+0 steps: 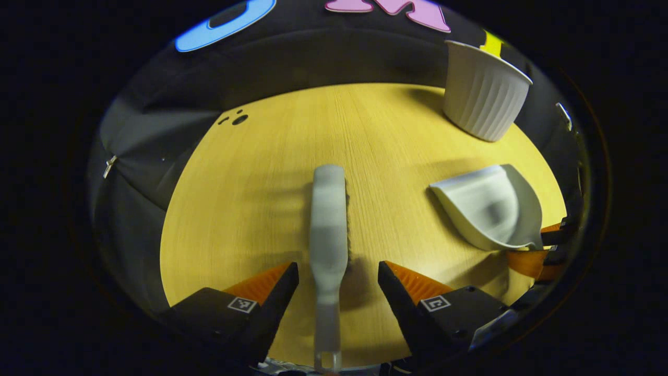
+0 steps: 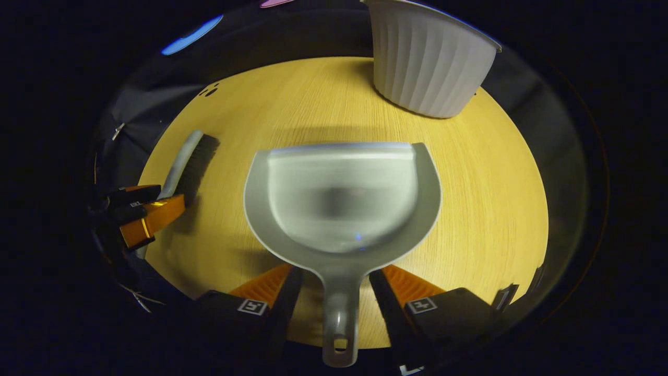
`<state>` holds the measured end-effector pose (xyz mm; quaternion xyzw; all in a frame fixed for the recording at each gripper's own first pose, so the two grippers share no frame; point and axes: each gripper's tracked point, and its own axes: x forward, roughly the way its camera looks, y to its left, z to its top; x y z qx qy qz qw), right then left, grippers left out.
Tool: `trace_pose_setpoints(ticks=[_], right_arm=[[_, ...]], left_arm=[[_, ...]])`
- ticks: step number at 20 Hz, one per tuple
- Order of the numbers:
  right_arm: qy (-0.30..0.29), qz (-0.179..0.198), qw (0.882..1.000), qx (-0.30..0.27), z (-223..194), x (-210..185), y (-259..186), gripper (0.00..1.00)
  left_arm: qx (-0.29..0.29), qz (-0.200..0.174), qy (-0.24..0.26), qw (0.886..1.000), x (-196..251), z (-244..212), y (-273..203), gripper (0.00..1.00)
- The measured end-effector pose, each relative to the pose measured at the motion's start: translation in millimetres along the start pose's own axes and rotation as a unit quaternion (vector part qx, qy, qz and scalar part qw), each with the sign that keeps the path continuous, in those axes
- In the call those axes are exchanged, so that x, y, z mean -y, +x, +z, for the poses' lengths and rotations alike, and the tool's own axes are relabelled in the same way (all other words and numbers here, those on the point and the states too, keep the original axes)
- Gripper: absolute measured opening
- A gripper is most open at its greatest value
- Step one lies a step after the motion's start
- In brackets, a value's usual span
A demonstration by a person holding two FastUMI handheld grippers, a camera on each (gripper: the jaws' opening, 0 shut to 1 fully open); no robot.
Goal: Pick up the small broom and dustpan from the desktop, sweep the trash into the dustpan with the broom, and then empty the trash into the garbage bin.
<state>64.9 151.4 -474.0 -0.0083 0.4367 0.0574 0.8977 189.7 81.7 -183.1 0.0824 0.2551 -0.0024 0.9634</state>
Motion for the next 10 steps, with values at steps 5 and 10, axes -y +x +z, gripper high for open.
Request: trace_pose_setpoints(ticks=[5,10], right_arm=[[-0.003,-0.016,0.998,0.062,18.0,4.2,-41.5,1.00],[-0.025,-0.054,0.980,0.190,59.5,11.0,-105.4,0.99]], left_arm=[[0.090,0.004,-0.017,0.996,-5.9,26.2,-56.2,0.98],[0.223,0.033,-0.006,0.974,-16.4,54.9,-138.5,0.98]])
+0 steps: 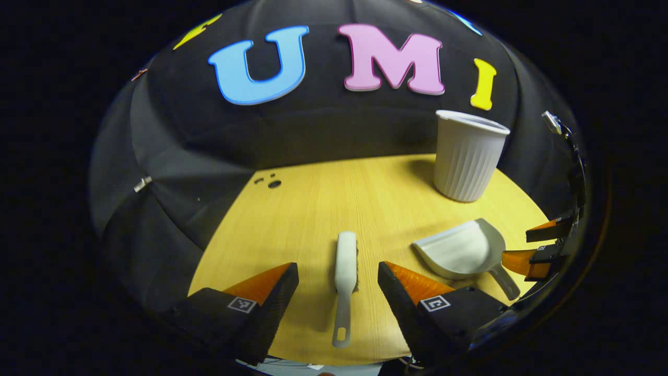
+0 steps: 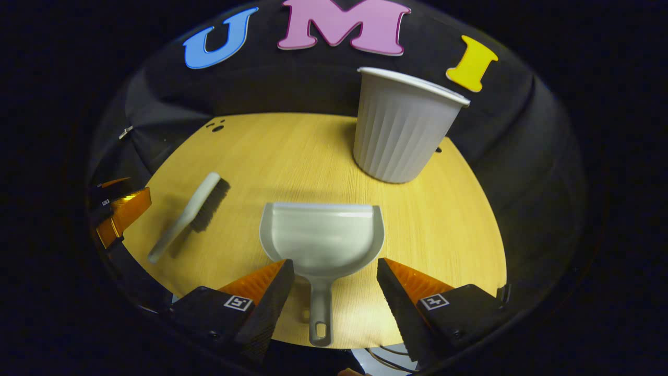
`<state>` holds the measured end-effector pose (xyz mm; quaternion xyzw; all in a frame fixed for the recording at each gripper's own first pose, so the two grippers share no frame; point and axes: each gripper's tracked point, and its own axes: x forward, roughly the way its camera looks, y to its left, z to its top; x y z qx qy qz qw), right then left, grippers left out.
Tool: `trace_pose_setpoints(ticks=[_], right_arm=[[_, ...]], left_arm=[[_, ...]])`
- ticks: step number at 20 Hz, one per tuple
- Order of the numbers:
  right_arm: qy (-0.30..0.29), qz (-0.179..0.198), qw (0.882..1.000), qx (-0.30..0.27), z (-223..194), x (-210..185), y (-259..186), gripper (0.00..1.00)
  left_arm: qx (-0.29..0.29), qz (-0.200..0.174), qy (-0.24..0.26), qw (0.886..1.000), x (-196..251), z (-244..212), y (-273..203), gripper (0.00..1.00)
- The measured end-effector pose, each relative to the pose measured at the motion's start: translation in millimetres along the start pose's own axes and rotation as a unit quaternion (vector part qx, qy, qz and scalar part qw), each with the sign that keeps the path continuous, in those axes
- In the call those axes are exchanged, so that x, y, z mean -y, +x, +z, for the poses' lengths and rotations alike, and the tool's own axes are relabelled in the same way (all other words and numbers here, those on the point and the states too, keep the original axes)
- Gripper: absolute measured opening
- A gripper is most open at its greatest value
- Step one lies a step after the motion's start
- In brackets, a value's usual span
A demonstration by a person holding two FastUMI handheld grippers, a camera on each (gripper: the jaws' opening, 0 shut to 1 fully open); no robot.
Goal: Pick up the small broom and dustpan from the desktop, sweep the trash into the dustpan with the broom, and then empty the trash into the garbage bin.
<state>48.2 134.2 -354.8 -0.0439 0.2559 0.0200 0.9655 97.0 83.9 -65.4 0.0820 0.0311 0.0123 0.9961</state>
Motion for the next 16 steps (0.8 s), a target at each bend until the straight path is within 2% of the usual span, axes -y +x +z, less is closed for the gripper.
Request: trace_pose_setpoints(ticks=[3,7,11,14,16], right_arm=[[0.017,-0.005,0.995,0.098,40.8,-0.7,-33.8,0.99],[0.029,-0.003,0.982,0.185,71.3,-9.5,-76.1,0.99],[0.037,0.005,0.974,0.221,78.1,-18.3,-104.1,0.99],[0.018,0.009,0.969,0.245,71.4,-25.9,-120.6,0.99],[0.006,0.006,0.971,0.238,64.1,-29.6,-116.5,0.99]], left_arm=[[0.069,-0.008,-0.007,0.998,4.9,34.2,-44.6,0.98],[0.135,-0.016,-0.011,0.991,8.2,58.1,-91.2,0.98],[0.181,-0.024,-0.003,0.983,19.1,62.7,-128.8,0.98],[0.179,-0.047,-0.004,0.983,32.8,45.3,-138.2,0.98],[0.166,-0.053,-0.005,0.985,34.7,33.2,-138.9,0.98]])
